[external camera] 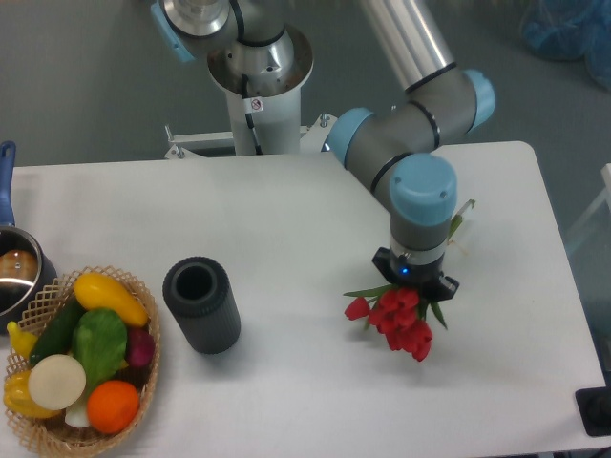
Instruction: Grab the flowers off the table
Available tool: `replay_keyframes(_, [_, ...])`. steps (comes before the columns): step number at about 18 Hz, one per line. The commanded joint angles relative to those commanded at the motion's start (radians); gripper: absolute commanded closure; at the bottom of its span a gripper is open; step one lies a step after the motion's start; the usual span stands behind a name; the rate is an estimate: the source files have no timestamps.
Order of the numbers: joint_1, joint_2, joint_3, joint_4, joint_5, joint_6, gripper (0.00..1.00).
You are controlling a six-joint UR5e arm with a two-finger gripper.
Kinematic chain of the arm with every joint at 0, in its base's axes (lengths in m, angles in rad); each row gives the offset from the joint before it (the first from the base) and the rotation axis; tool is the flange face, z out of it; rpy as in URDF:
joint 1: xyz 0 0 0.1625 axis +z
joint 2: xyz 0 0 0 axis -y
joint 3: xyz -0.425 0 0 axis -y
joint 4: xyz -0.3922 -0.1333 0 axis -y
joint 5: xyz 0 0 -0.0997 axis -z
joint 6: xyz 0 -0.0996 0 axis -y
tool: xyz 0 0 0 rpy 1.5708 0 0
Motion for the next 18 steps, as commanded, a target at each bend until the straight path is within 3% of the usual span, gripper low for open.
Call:
replay_keyframes(3, [0.025,0.000,0.052,-0.060,-0.012,-0.008,0.98])
replay_keyframes(9, [0.028,-0.026,0.212,-0.233,-0.034,-0.006,0.97])
replay_keyframes(16, [0.049,-0.032,0.321,-0.379,-0.055,0.005,0.98])
replay_keyframes(18, [0.049,-0.038,0.325,-0.387,-0.052,0.005,0.98])
